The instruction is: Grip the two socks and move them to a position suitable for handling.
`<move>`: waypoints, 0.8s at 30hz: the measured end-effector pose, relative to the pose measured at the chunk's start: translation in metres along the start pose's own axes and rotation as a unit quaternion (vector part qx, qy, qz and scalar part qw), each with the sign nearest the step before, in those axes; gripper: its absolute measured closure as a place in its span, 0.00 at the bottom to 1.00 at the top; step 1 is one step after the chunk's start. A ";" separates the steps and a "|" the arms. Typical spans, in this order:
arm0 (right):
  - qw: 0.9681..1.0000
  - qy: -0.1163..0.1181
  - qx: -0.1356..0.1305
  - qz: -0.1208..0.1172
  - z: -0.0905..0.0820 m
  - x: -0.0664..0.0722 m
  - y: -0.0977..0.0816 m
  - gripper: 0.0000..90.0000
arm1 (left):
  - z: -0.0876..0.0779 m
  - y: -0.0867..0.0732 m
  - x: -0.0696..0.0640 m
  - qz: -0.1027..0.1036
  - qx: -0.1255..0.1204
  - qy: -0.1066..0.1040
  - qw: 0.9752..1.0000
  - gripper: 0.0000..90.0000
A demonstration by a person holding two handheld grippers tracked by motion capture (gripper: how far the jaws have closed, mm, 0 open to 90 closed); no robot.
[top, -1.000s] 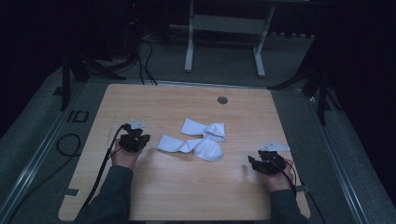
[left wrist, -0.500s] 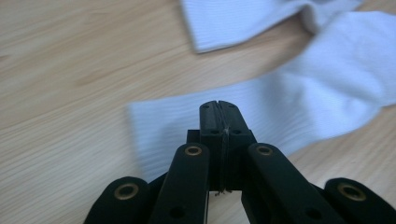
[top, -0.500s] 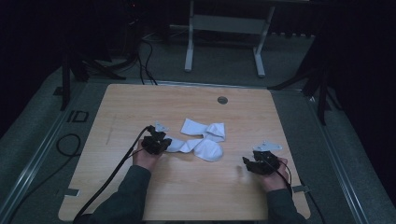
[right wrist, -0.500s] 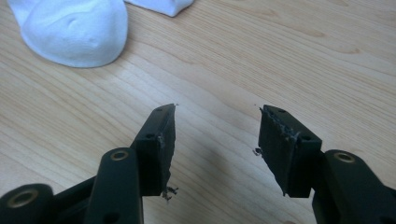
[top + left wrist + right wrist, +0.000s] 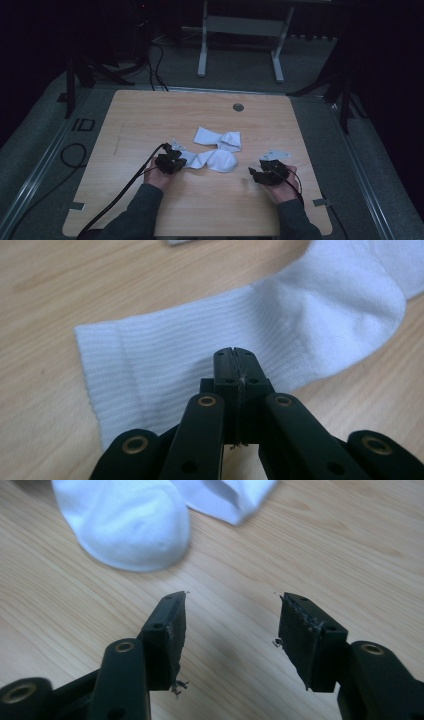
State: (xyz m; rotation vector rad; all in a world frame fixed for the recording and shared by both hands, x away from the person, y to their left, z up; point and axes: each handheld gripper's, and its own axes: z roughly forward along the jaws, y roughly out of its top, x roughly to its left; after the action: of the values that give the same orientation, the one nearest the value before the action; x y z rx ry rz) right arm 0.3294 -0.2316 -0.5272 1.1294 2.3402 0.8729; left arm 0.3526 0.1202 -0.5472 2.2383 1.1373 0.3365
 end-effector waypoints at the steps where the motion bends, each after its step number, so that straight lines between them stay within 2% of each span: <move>1: 1.000 0.010 -0.001 -0.004 0.004 0.004 0.005 0.51 | -0.002 -0.003 0.001 0.000 0.000 -0.001 1.000 1.00; 3: 1.000 0.016 -0.001 -0.005 0.005 0.006 0.008 0.52 | -0.006 -0.010 0.004 -0.003 -0.003 -0.004 1.000 1.00; 6: 0.999 0.045 -0.008 -0.002 0.014 0.012 0.019 0.55 | -0.011 -0.016 0.008 -0.009 -0.006 -0.007 1.000 1.00; 10: 0.997 0.077 -0.007 -0.001 0.027 0.017 0.032 0.63 | -0.012 -0.019 0.012 -0.013 -0.008 -0.012 1.000 1.00; 12: 0.997 0.083 -0.003 -0.001 0.034 0.019 0.039 0.67 | -0.012 -0.019 0.012 -0.014 -0.008 -0.013 1.000 1.00; 16: 0.994 0.108 -0.003 0.019 0.050 0.017 0.051 0.70 | -0.012 -0.019 0.013 -0.014 -0.008 -0.014 1.000 1.00; 21: 0.993 0.116 0.006 0.026 0.065 0.014 0.064 0.70 | -0.012 -0.019 0.013 -0.014 -0.008 -0.016 1.000 1.00; 24: 0.992 0.119 0.025 0.030 0.078 0.012 0.068 0.70 | -0.012 -0.019 0.013 -0.015 -0.008 -0.016 1.000 1.00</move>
State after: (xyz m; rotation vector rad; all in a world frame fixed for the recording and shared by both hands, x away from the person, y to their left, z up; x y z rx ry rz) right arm 0.4047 -0.1611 -0.5383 1.1791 2.5438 1.0253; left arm 0.3425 0.1439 -0.5499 2.2026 1.1463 0.2961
